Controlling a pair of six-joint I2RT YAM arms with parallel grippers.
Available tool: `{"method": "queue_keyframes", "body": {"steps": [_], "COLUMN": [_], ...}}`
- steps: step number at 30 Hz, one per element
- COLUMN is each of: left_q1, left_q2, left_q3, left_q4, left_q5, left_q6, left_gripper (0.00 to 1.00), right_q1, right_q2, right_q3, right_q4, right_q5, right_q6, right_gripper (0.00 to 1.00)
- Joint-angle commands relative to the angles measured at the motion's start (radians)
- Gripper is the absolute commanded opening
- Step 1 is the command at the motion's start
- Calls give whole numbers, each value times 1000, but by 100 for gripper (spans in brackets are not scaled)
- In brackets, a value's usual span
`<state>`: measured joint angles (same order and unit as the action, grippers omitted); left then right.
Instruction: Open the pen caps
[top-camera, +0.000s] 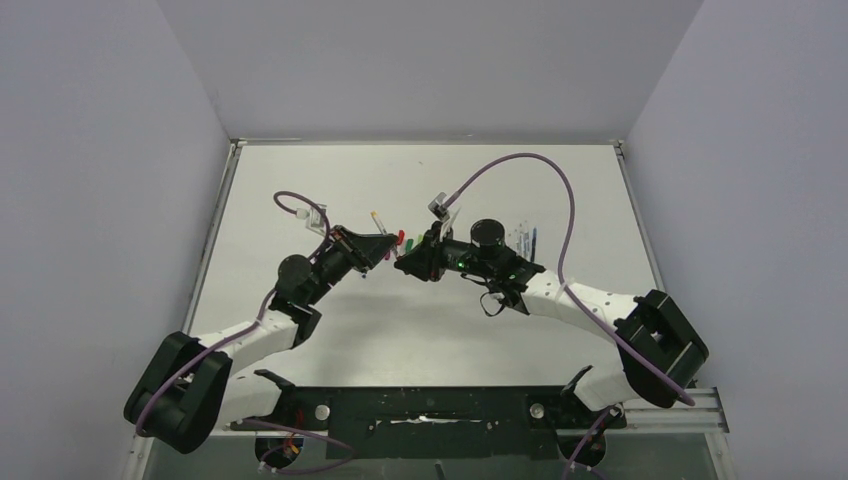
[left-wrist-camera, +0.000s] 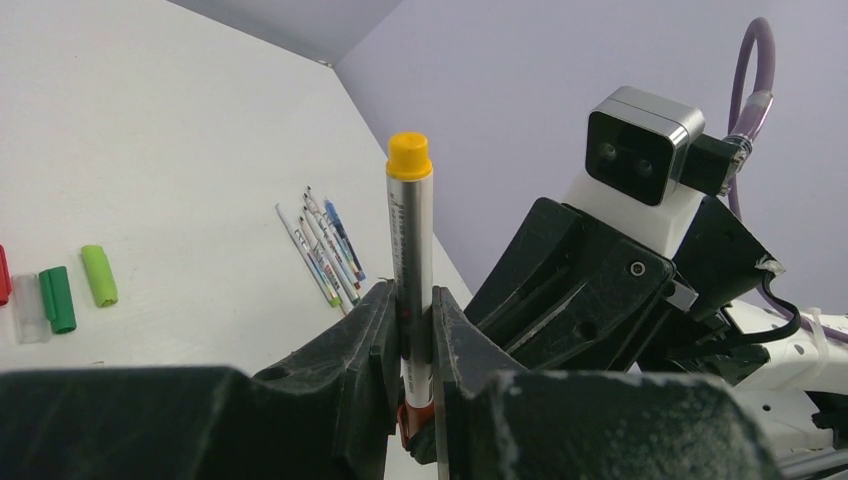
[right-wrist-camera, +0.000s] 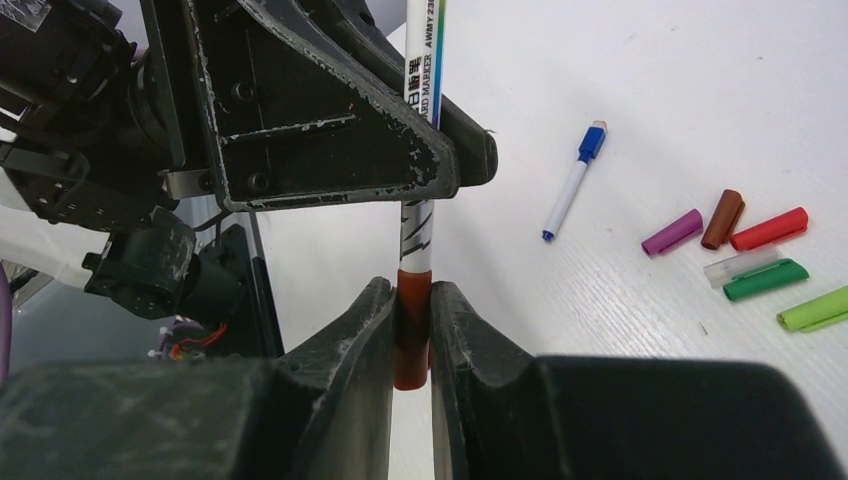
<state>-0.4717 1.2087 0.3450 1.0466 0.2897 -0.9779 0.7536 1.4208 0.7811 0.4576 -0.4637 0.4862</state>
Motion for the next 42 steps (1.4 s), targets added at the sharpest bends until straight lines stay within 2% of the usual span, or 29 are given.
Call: {"method": "queue_keyframes", "body": {"steps": [1, 7, 14, 21, 24, 30, 34, 42], "left_q1": [30, 76, 114, 142, 144, 149, 153, 162], "left_q2": [-9, -39, -93, -123, -129, -143, -151, -183], "left_q3": [15, -41, -75, -92, -96, -102, -104, -111], "left_q4": [117, 128, 96, 81, 79, 74, 69, 53], "left_q5": [0, -54, -106, -124, -130, -133, -133, -134], "left_q6": [-21, -21, -4, -1, -2, -2, -2, -1], "left_gripper": [9, 7, 6, 6, 6, 6, 6, 6], "right_q1": [27, 77, 179, 218, 218, 131, 44, -8], "right_q2": [0, 20, 40, -6, -38, 39, 186, 517], "right_q3": [8, -32, -37, -128, -115, 91, 239, 568], "right_q4": [5, 21, -144, -114, -167, -427, -493, -634], "right_q5": [21, -44, 158, 160, 213, 418, 469, 578], "right_q6": [-10, 24, -3, 48, 41, 9, 12, -6], "right_gripper": [0, 0, 0, 0, 0, 0, 0, 0]}}
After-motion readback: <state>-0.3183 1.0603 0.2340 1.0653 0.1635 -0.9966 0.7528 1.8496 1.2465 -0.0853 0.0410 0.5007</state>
